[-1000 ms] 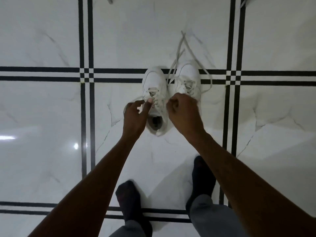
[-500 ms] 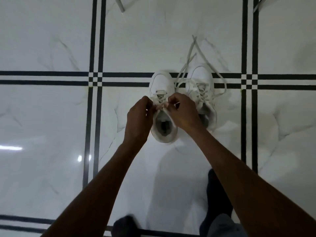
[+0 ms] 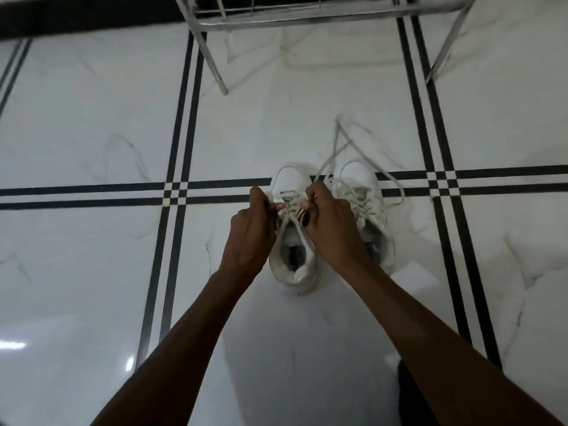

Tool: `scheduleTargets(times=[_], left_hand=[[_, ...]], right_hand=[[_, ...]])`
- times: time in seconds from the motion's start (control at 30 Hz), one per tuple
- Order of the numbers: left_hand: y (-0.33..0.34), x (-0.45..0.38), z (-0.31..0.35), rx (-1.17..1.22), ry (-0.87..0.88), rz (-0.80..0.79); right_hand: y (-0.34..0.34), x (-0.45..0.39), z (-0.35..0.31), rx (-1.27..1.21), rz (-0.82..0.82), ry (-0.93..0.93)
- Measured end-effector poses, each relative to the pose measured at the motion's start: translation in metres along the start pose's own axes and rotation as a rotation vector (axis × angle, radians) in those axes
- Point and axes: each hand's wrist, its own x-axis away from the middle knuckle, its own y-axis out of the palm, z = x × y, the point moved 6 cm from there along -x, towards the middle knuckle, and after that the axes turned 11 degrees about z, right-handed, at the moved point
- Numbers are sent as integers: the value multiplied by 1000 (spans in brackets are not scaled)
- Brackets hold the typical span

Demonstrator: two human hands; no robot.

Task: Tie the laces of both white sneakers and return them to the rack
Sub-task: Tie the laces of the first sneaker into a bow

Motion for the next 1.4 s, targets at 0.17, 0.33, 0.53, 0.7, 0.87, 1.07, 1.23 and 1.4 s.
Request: scheduleTargets(times=[0.17, 0.33, 0.53, 0.7, 0.87, 1.07, 1.23, 1.4], left_hand=[[-16, 1, 4, 79, -53, 24], [-22, 6, -3, 133, -176, 42], [-17, 5, -15, 328, -303, -27], [-56, -15, -3, 678, -422, 45], [-77, -33, 23, 680, -245, -23], [-75, -24, 12, 766, -343, -48], [-71, -13, 2, 854, -397, -195], [-71, -5, 3, 850, -381, -304]], right_hand=[[1, 1, -9, 2, 12, 0], [7, 0, -12, -70, -58, 60], [21, -8, -13, -349, -212, 377], [-10, -23, -27, -580, -75, 450], [-27, -47, -48, -377, -95, 206], [-15, -42, -55, -289, -155, 213], [-10, -38, -29, -286, 0, 403], [10, -20, -20, -156, -163, 367]])
